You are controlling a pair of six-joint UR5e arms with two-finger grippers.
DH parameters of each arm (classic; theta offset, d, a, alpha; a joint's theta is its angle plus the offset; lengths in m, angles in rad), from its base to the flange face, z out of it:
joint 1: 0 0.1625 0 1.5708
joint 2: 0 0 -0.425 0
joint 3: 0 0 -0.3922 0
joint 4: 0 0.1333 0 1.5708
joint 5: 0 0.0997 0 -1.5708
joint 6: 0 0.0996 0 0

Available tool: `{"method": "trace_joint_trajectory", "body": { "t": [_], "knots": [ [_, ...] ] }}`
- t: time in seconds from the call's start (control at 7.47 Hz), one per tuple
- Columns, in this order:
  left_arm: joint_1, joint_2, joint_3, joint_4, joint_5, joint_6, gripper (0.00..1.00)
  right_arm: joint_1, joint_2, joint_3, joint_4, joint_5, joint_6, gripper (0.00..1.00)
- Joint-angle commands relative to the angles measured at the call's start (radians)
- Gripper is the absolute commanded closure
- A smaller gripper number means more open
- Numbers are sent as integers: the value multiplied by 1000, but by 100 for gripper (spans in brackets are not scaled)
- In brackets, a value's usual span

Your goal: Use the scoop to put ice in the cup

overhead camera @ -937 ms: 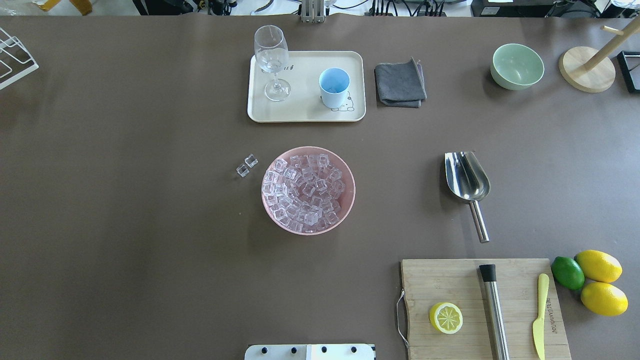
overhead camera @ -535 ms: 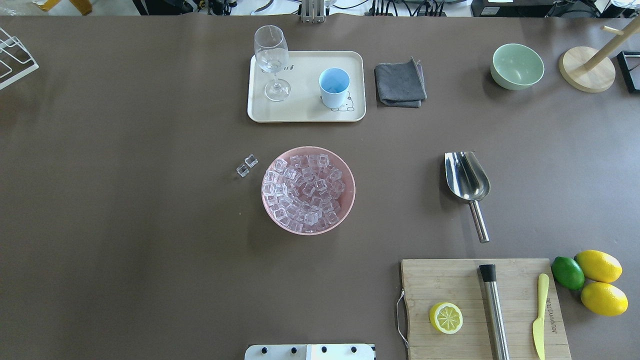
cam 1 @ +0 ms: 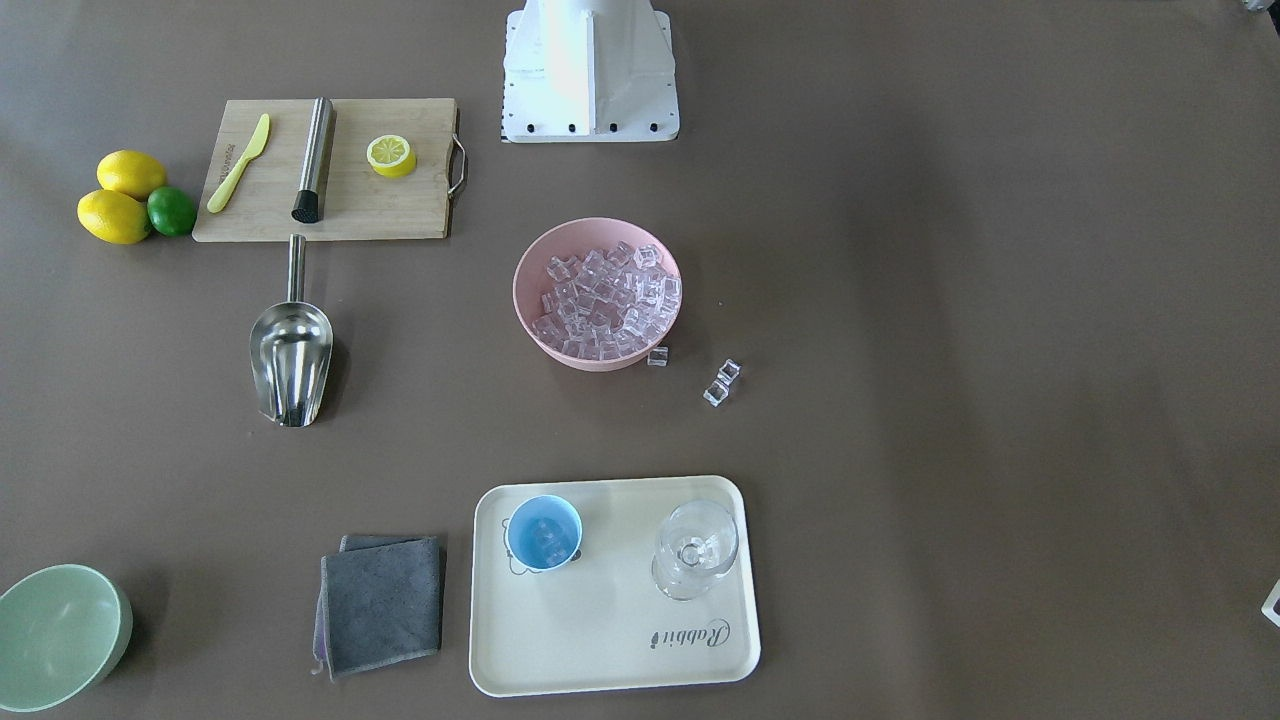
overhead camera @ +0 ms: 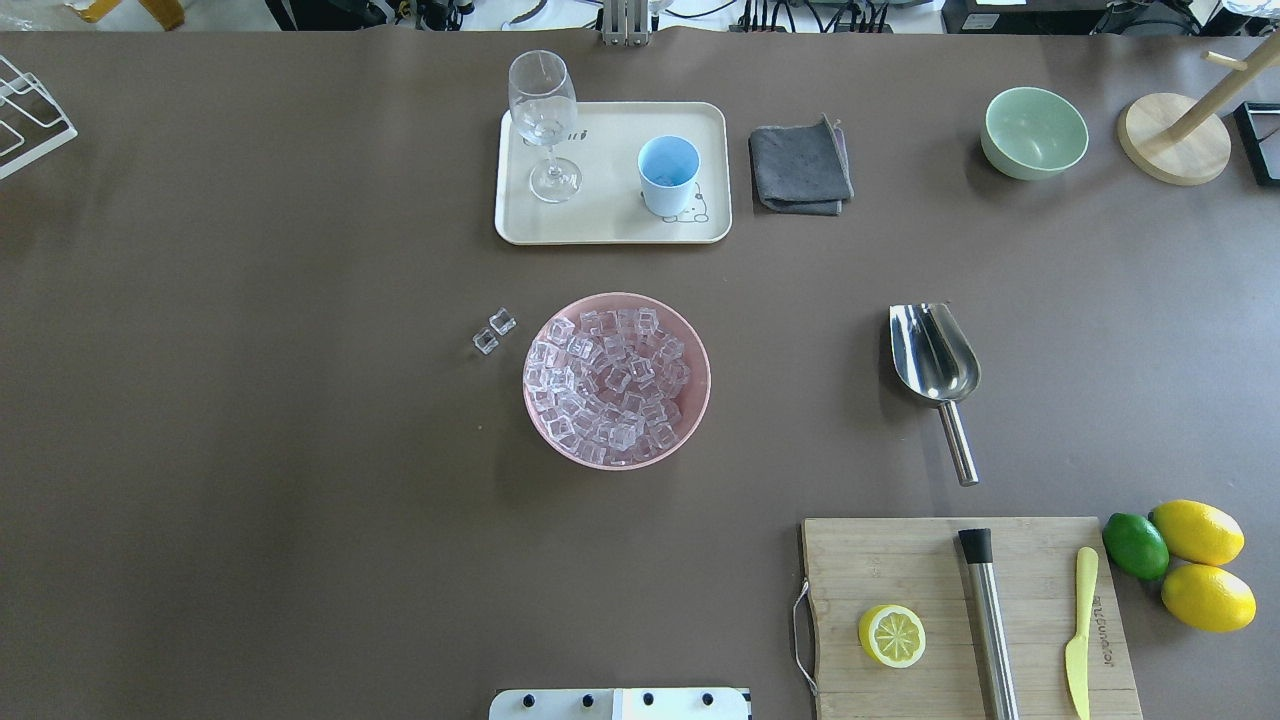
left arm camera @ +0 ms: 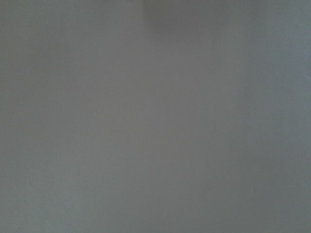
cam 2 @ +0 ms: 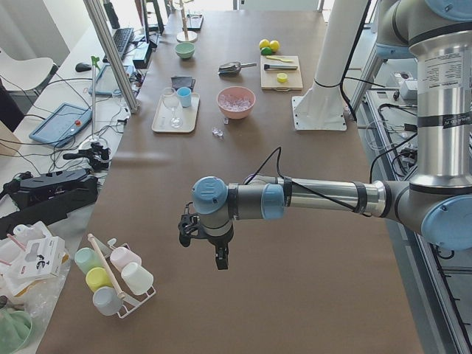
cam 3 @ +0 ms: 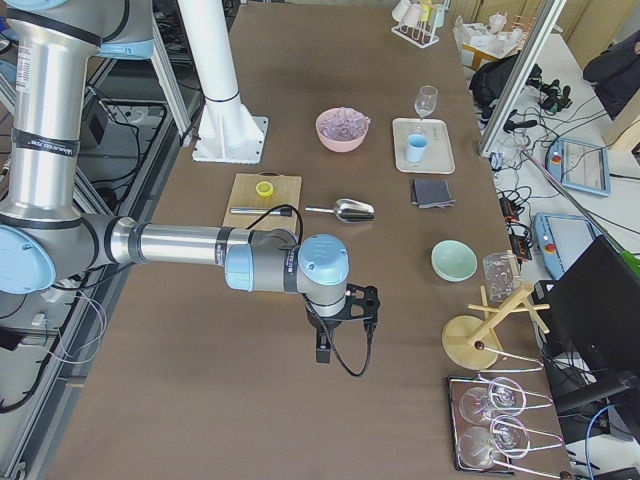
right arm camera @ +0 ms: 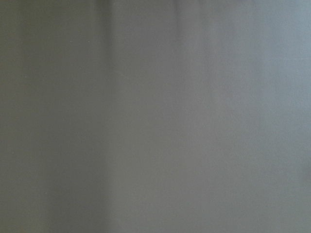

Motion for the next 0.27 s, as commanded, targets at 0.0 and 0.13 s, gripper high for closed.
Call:
{"method": "trace_joint_trajectory", "body": {
  "t": [0.0, 0.13],
  "knots": [
    [0, 0, 0, 0, 0, 0, 1, 0, 2, -3, 0, -4, 1, 0],
    [0, 0, 1, 0, 0, 0, 1, -2, 3, -8, 0, -7, 5, 0]
  ]
}}
